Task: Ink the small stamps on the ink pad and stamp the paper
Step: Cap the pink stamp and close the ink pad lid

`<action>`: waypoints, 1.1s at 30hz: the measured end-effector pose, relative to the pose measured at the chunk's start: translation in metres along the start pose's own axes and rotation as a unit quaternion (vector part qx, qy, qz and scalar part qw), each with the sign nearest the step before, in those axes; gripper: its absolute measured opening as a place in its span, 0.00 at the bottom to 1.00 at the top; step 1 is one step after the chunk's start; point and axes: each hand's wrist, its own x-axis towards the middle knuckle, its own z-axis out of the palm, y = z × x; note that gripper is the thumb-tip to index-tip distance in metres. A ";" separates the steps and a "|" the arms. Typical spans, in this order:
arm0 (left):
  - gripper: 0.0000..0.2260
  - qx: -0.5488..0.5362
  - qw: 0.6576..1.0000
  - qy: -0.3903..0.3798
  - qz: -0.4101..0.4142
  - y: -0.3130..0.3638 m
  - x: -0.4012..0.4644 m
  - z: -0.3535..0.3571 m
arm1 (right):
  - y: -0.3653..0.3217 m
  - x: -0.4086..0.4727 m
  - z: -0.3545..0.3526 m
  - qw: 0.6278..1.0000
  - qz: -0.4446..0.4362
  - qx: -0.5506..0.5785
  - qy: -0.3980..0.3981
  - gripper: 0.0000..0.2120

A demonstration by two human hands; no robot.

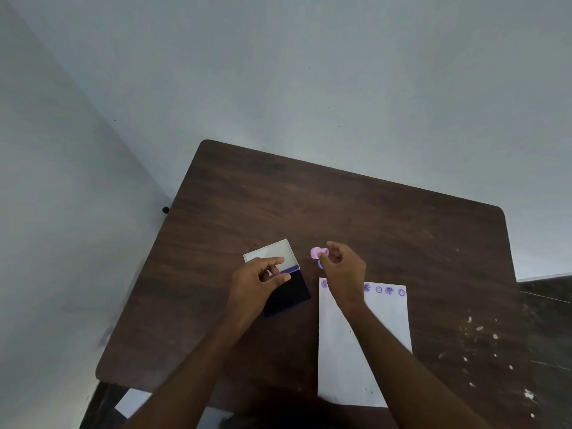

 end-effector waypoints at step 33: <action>0.11 -0.041 0.971 0.144 -0.187 -0.051 0.008 -0.013 | -0.009 0.007 0.025 0.957 -0.224 -0.179 -0.053 0.12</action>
